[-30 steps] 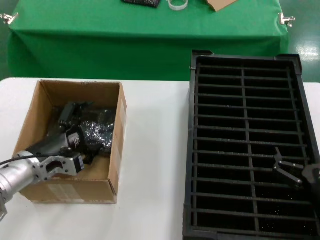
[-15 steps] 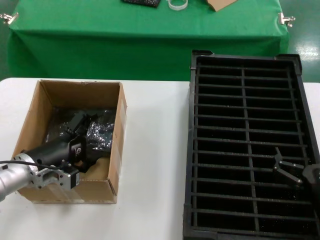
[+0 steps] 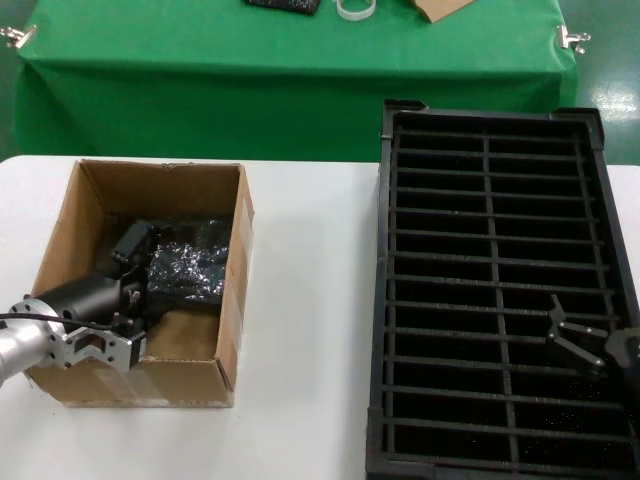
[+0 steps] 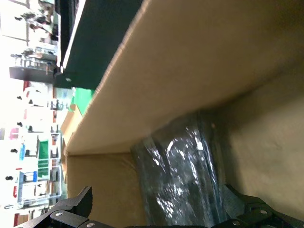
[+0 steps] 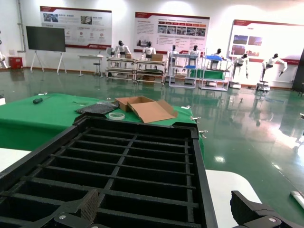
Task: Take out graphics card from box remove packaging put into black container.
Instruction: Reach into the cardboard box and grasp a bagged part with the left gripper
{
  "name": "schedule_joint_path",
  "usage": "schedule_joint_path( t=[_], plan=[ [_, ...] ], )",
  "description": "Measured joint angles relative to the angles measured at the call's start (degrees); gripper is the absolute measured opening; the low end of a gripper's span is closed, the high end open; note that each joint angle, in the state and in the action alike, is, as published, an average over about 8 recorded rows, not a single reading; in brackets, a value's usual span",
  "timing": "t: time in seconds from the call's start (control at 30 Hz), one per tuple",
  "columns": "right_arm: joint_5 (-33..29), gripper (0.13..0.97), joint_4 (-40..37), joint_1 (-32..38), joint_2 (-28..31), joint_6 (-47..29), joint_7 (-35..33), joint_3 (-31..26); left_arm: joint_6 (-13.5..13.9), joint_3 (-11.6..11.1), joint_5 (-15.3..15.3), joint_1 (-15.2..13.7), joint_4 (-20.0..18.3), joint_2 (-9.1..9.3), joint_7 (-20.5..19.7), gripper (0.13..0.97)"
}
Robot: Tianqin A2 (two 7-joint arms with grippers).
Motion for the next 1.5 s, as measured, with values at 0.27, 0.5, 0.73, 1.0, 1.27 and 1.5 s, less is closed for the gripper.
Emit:
schedule_joint_path(
  t=[0.27, 0.5, 0.73, 1.0, 1.27, 1.5],
  plan=[
    [0.00, 0.966, 0.00, 0.00, 0.00, 0.00, 0.00, 0.00, -4.62, -1.16, -2.60, -0.90, 1.52, 0.17, 4.79, 0.966],
    [0.00, 0.966, 0.00, 0.00, 0.00, 0.00, 0.00, 0.00, -7.90, -4.62, -7.05, -0.84, 1.98, 0.69, 10.61, 0.965],
    [-0.01, 0.966, 0.00, 0.00, 0.00, 0.00, 0.00, 0.00, -8.81, -6.52, -9.80, -0.31, 2.16, 1.19, 12.56, 0.960],
    [-0.01, 0.966, 0.00, 0.00, 0.00, 0.00, 0.00, 0.00, -8.42, -7.15, -11.22, 0.42, 2.21, 1.28, 12.33, 0.907],
    [-0.01, 0.966, 0.00, 0.00, 0.00, 0.00, 0.00, 0.00, -7.90, -7.14, -11.86, 2.09, 2.28, 1.07, 11.77, 0.804],
    [-0.01, 0.966, 0.00, 0.00, 0.00, 0.00, 0.00, 0.00, -7.54, -7.39, -12.55, 4.03, 2.34, 1.05, 11.33, 0.748]
  ],
)
